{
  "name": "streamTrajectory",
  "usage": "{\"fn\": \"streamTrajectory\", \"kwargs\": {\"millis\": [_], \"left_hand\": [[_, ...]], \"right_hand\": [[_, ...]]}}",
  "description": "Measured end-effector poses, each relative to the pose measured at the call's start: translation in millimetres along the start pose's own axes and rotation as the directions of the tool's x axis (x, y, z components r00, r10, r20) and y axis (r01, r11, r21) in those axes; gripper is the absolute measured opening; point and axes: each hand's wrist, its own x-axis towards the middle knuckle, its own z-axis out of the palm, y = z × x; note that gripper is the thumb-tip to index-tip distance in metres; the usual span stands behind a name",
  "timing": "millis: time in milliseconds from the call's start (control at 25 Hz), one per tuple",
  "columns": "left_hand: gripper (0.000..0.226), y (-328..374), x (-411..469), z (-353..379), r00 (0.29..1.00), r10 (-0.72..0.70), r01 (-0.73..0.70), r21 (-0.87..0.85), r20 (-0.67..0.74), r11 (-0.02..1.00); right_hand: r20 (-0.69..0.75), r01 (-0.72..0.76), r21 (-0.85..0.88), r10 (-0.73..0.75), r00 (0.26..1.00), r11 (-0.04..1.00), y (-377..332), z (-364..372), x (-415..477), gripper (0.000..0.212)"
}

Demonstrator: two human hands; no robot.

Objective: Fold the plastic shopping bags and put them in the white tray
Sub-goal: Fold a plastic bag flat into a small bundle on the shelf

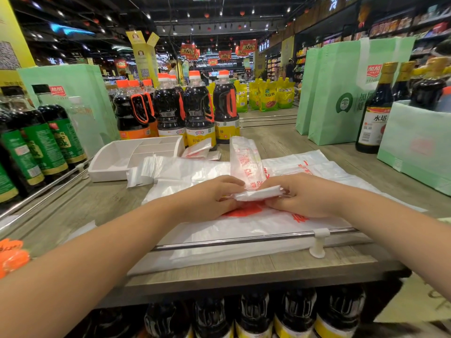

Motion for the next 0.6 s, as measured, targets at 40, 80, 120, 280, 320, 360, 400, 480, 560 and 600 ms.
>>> {"fn": "streamTrajectory", "kwargs": {"millis": [40,80,120,280,320,360,400,480,560,600], "left_hand": [[0.033,-2,0,1,1.000,0.020,-0.021,-0.031,-0.011,0.999],[0.030,-3,1,1,0.999,0.031,-0.032,-0.058,-0.023,0.998],[0.028,-5,2,1,0.999,0.019,-0.022,-0.085,-0.040,0.996],[0.024,-9,3,0,0.991,-0.097,0.077,-0.201,-0.091,0.977],[0.020,-10,4,1,0.989,-0.112,0.085,-0.252,-0.095,0.964],[0.017,-9,5,1,0.987,-0.131,0.095,-0.315,-0.095,0.944],[0.016,-8,6,2,0.983,-0.159,0.114,-0.375,-0.093,0.920],[0.022,-3,9,1,0.969,-0.225,0.163,-0.429,-0.098,0.888],[0.032,-2,15,3,0.953,-0.278,0.216,-0.377,-0.118,0.901],[0.034,0,17,4,0.943,-0.305,0.246,-0.342,-0.132,0.907]], "right_hand": [[-0.011,-0.002,0.003,0.002,1.000,1.000,0,0,1,0.018],[-0.027,-0.009,0.013,0.010,1.000,1.000,0,0,1,0.018],[-0.048,-0.013,0.028,0.015,0.999,1.000,-1,0,2,0.021],[-0.096,-0.043,0.136,0.056,0.994,0.990,-3,-1,8,0.024],[-0.105,-0.064,0.155,0.081,0.991,0.986,-3,-1,10,0.023],[-0.114,-0.090,0.157,0.108,0.988,0.984,-4,-1,12,0.024],[-0.121,-0.119,0.151,0.138,0.983,0.981,-4,-1,14,0.026],[-0.137,-0.164,0.163,0.187,0.973,0.973,-4,2,20,0.031],[-0.151,-0.209,0.176,0.236,0.960,0.962,-4,7,27,0.037],[-0.159,-0.226,0.174,0.254,0.954,0.958,-4,8,30,0.038]]}}
